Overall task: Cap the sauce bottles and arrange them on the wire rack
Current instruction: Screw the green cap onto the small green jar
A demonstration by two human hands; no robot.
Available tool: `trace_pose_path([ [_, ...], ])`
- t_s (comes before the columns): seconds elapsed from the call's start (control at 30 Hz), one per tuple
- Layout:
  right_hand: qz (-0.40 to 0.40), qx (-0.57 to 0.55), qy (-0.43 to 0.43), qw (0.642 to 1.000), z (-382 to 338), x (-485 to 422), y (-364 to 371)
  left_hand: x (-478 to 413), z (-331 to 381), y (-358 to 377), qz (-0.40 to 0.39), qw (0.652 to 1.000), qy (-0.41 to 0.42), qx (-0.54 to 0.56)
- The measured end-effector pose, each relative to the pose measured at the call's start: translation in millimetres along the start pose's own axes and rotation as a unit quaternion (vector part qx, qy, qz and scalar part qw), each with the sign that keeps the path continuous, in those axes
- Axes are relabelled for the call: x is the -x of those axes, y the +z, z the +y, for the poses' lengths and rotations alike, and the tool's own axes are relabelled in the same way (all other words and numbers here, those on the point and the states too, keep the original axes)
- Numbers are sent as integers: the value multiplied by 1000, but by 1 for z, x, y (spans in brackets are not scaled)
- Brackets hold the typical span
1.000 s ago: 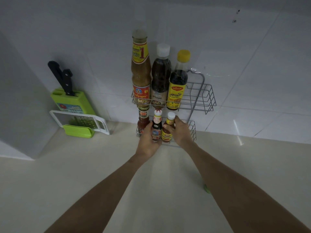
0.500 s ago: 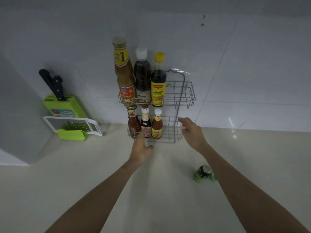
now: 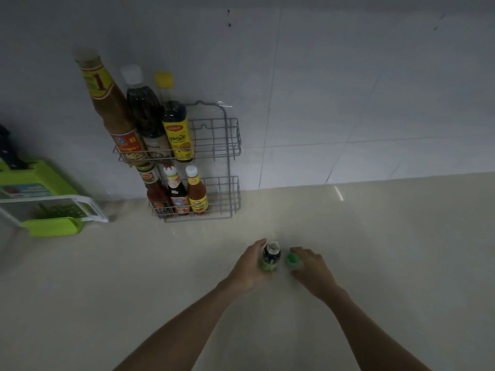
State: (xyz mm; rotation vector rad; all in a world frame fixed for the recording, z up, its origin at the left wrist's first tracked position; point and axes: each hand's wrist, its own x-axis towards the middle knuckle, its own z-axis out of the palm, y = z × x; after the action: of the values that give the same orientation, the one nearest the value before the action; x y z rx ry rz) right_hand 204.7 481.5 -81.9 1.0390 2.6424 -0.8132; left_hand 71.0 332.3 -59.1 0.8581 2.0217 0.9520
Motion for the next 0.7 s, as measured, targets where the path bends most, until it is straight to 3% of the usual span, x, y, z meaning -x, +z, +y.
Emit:
trace_pose_path([
  [0.17,75,1,16,997,-2,-5,6,-8,10,13,33,999,8,0],
  [0.27,110,-80,-20,990,-3,-7,3,-10,4,12,47,999,5,-4],
  [0.37,141,-163,-87,973,-10,-4,-12,-6,2,6,78,997,13,8],
  [0.5,187,-171,-215,943,-29,-5,-41,-7,3,-10,116,993,32,-3],
  [0.7,147,-49,-347,925,-58,-5,-68,1,9,-39,117,991,50,-42],
])
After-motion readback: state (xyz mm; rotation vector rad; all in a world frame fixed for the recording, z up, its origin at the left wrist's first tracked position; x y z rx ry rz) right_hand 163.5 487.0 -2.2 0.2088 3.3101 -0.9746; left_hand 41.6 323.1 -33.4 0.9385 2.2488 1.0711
